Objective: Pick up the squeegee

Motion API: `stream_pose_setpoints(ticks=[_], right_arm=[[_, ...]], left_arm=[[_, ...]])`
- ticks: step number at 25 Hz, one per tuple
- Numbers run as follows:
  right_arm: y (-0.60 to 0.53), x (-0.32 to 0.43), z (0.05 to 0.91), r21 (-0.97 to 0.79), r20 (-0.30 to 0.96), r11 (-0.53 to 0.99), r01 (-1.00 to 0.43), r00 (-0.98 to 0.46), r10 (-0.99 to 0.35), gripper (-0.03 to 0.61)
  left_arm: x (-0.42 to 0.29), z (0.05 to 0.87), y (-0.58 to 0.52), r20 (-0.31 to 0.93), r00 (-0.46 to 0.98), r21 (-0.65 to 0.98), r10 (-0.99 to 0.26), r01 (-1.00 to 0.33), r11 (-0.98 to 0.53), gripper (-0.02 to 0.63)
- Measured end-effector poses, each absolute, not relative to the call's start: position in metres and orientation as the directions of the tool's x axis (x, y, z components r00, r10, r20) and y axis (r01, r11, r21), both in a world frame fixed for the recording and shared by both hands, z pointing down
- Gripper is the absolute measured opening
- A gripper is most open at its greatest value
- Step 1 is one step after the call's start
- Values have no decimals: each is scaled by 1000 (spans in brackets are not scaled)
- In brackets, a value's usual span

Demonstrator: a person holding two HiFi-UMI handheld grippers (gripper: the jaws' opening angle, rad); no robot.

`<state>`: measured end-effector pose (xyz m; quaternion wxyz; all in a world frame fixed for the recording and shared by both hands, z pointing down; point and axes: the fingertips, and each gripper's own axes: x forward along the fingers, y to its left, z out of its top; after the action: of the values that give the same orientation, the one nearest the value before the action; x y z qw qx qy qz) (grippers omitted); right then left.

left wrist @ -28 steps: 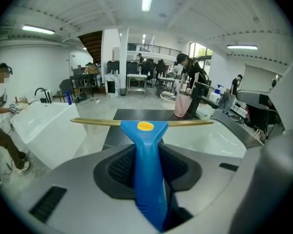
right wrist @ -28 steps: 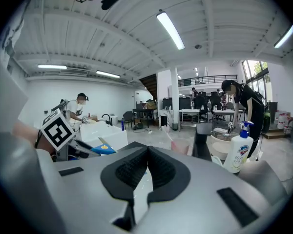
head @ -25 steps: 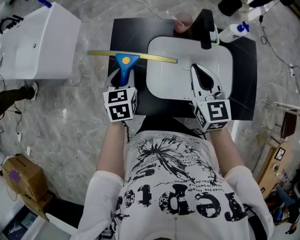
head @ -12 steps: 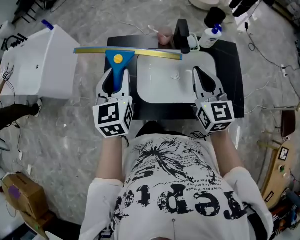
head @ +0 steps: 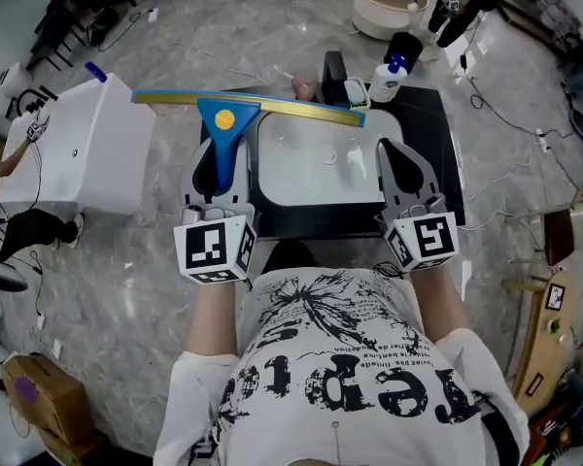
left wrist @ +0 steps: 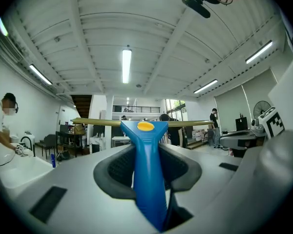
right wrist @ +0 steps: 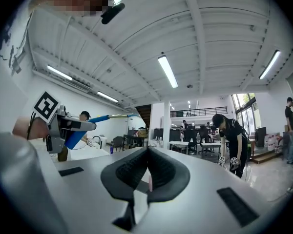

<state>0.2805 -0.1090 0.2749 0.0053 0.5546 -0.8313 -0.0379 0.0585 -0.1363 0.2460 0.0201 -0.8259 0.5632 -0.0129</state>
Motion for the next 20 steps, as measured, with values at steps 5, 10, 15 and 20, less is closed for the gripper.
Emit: stream_pose_setpoints(ticks=[5,10,15,20], right_arm=[[-94,284,270,81,-33,388,-918,-391,-920,12],[-82,279,271,123,-26,412,-903,-418,-908,12],[-76,276,274,148,-18,446,-883,-453,-891,12],[-71,278,271,143,-21,453,-880,-460,-888,12]], left_arm=[[65,247,-123,2,374,-55,-928,-926,-373,138],[70,251,-115,13,378,-58,-926,-924,-379,138],[78,259,-111,38,378,-65,-925,-923,-380,140],[82,258,-107,48,368,-59,-928,-927,-371,140]])
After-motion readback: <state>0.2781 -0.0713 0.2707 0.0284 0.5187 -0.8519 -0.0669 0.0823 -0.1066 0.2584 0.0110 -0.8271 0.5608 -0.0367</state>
